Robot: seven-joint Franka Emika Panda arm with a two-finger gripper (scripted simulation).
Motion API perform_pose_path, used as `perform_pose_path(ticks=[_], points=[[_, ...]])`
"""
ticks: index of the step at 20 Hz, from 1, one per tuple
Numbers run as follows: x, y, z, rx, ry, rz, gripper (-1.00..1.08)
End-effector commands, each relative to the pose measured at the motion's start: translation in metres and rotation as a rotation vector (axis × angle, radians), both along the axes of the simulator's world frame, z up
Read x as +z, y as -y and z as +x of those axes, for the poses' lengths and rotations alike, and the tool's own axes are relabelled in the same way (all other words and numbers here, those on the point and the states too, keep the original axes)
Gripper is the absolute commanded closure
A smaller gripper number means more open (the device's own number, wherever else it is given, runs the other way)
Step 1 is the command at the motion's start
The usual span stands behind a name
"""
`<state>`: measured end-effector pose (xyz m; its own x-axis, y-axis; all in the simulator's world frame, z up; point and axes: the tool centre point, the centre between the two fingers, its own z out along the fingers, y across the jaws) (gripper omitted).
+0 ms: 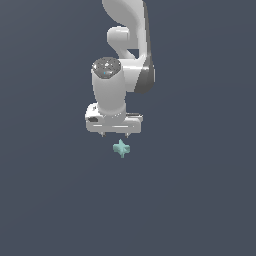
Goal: Pick up the object and move it to a goal position.
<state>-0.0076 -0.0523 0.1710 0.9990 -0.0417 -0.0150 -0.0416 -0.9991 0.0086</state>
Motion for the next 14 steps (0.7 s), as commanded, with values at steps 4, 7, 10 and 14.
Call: perform_pose_path(ticks=[4,7,10,14], points=[[-0.004,-0.002,0.000,-0.034,0.001,0.001,-0.92],[-0.009,-0.003,-0.001,-0.071,0.002,0.002,-0.92],[-0.015,-0.005,-0.001,-0.119,0.003,0.003,-0.92],[-0.025,-0.008,-0.003,-0.202,0.005,0.004,-0.92]])
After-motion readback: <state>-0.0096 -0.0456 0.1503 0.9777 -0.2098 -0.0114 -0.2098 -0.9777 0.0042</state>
